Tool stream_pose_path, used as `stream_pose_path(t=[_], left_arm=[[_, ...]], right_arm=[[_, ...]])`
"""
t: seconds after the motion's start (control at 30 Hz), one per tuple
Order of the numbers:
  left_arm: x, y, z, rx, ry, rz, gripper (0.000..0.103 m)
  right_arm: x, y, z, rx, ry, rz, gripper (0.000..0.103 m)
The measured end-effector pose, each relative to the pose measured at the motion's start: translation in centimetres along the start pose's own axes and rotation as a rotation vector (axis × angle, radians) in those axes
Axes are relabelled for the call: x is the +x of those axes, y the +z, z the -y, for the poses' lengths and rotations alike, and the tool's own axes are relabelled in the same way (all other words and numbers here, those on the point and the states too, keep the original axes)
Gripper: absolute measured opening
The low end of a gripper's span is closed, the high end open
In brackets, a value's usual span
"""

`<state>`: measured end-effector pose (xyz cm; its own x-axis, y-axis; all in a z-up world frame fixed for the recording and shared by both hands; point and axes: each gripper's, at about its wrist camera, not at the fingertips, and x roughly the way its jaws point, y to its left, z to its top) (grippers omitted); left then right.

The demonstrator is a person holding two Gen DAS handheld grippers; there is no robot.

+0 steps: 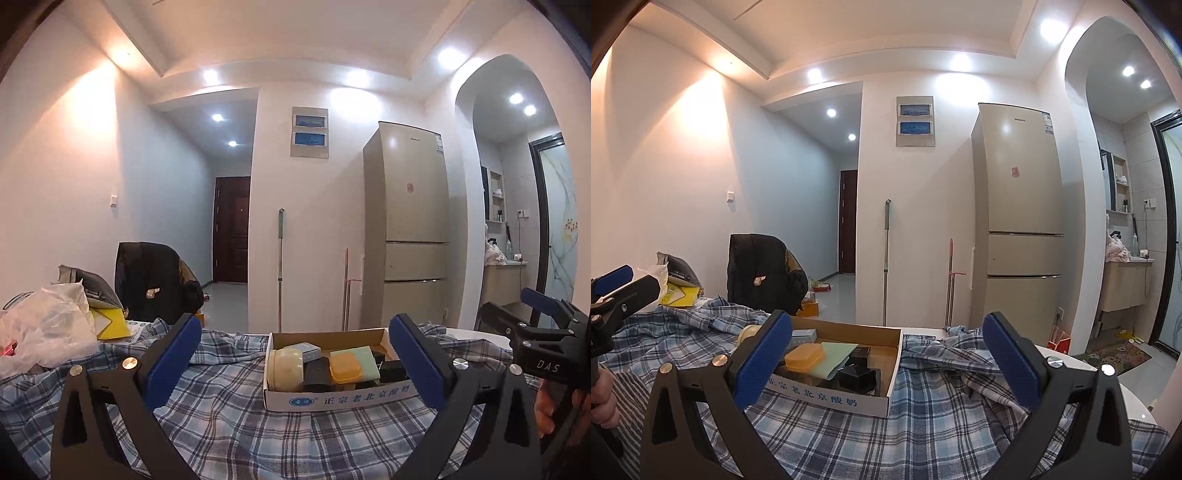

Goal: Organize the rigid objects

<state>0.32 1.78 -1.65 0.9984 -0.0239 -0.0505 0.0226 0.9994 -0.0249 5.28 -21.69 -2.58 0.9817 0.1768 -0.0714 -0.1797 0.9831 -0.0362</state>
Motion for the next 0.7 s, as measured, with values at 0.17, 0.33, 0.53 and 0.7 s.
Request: stream_pose_path(t=[0.17, 0.33, 0.53, 0.7], left_arm=[[0.11, 0.00, -0.23, -0.009, 0.000, -0.005, 0.103], [0.12, -0.07, -0.30, -0.006, 0.001, -0.006, 0.103], [0.10, -0.05, -0.28, -0.008, 0.000, -0.005, 0.103], [0.06, -0.02, -0.18, -0.002, -0.002, 0.001, 0.103]], right_arm=[[0.00, -0.03, 0.02, 0.003, 0.000, 0.000, 0.103], [-0.09, -0.05, 0.00, 0.010, -0.001, 0.002, 0.103], [-0.19, -0.02, 0.03, 0.012, -0.006, 0.005, 0.103], [-0.47, 0.04, 0.03, 0.015, -0.007, 0.010, 0.103]])
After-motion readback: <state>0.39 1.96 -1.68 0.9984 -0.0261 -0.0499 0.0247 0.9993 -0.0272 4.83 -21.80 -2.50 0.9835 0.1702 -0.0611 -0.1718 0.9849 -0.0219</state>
